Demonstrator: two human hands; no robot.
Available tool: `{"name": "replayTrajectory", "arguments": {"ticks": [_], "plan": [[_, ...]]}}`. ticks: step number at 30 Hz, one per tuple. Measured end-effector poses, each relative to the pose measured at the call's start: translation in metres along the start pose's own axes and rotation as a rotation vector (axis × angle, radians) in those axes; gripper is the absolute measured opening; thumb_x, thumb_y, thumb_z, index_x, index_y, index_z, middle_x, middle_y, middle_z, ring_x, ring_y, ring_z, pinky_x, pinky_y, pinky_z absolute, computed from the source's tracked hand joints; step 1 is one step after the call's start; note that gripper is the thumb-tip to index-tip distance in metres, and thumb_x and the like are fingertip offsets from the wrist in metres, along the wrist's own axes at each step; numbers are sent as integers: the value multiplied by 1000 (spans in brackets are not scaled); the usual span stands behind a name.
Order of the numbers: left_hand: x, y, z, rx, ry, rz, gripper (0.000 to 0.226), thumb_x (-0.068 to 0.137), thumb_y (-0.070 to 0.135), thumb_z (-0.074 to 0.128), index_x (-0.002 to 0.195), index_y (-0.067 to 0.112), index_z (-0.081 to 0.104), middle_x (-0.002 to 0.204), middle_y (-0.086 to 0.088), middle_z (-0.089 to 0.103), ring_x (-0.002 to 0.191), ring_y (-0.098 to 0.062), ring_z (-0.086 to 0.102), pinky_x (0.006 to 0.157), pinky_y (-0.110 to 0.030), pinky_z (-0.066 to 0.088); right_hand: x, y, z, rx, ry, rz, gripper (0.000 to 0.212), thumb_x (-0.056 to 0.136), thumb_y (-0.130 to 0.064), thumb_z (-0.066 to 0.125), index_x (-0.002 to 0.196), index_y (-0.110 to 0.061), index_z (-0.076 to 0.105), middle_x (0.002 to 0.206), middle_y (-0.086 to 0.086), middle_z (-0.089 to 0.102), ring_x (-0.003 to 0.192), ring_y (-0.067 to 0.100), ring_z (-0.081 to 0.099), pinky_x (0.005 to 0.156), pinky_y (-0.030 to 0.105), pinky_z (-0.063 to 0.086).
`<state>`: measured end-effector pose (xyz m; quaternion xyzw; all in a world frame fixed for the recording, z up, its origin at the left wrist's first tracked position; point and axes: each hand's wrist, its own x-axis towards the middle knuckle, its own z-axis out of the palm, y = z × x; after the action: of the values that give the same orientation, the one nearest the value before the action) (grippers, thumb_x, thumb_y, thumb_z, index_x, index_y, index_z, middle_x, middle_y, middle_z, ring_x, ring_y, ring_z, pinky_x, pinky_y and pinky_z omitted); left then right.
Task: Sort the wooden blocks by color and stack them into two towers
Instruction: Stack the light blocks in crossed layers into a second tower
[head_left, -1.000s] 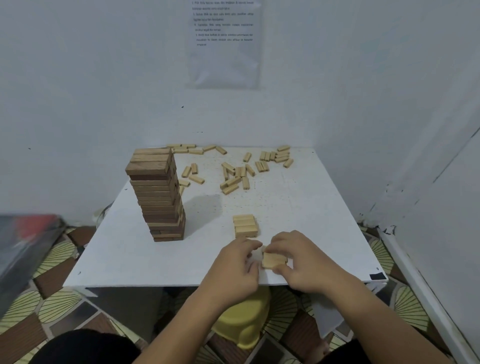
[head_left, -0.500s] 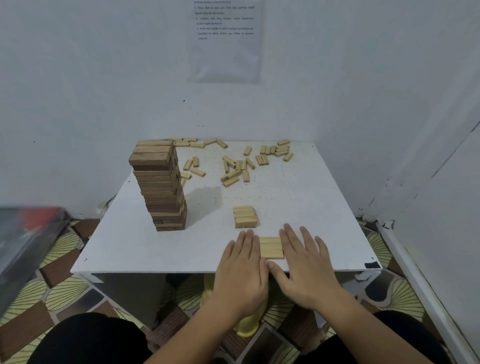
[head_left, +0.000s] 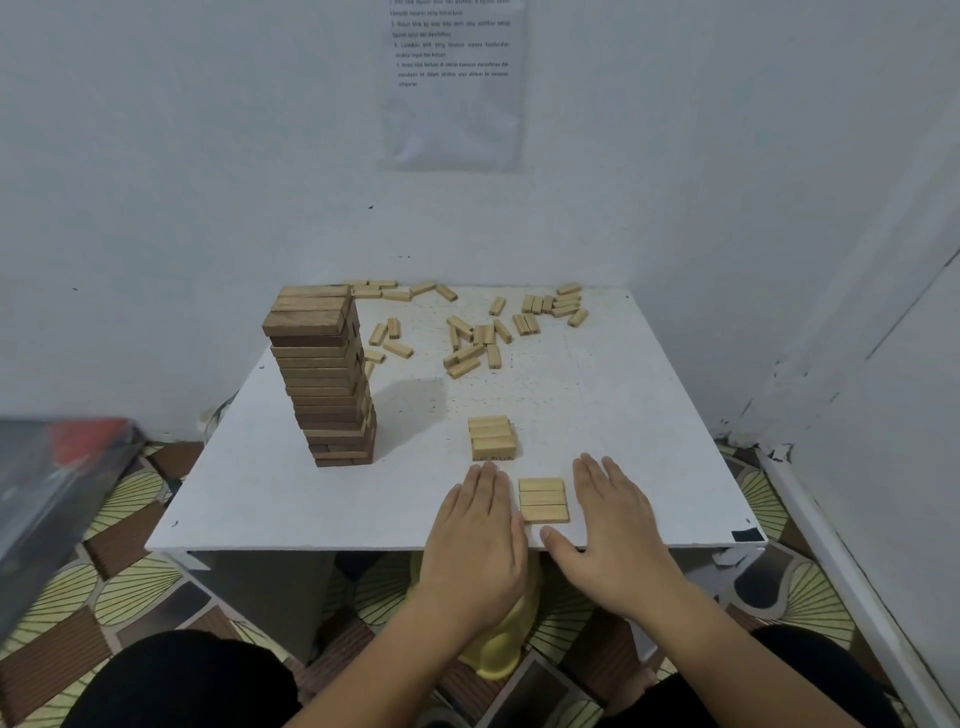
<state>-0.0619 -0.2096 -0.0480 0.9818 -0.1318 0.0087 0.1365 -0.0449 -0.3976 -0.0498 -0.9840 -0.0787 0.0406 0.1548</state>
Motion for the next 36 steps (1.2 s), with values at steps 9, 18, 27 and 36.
{"name": "replayTrajectory", "arguments": {"ticks": [9, 18, 27, 36], "plan": [[20, -9, -27, -139, 12, 198, 63, 101, 37, 54, 158, 15, 38, 160, -2, 43, 146, -18, 38, 119, -24, 27, 12, 15, -21, 132, 16, -223, 72, 79, -47, 59, 147, -24, 52, 143, -10, 47, 138, 12, 34, 116, 37, 27], [40, -2, -40, -47, -74, 168, 4, 89, 19, 62, 92, 19, 64, 86, 1, 65, 81, -21, 57, 68, -33, 45, 26, 14, -25, 114, -45, -264, 49, 81, -40, 60, 124, -20, 73, 125, -9, 57, 119, 16, 49, 106, 40, 40], [43, -2, -38, -51, -27, 169, 17, 80, 30, 66, 95, 22, 64, 83, 4, 65, 77, -22, 60, 62, -32, 48, 27, 17, -25, 119, -62, -305, 46, 83, -43, 60, 121, -21, 74, 125, -11, 59, 115, 15, 52, 101, 40, 46], [20, -27, -51, -326, 94, 165, 51, 85, 47, 68, 130, 31, 49, 121, 10, 61, 110, -12, 56, 92, -34, 50, 31, 2, -39, 301, 83, -468, 42, 79, -39, 70, 119, -27, 66, 121, -19, 59, 111, 5, 51, 96, 22, 43]]}}
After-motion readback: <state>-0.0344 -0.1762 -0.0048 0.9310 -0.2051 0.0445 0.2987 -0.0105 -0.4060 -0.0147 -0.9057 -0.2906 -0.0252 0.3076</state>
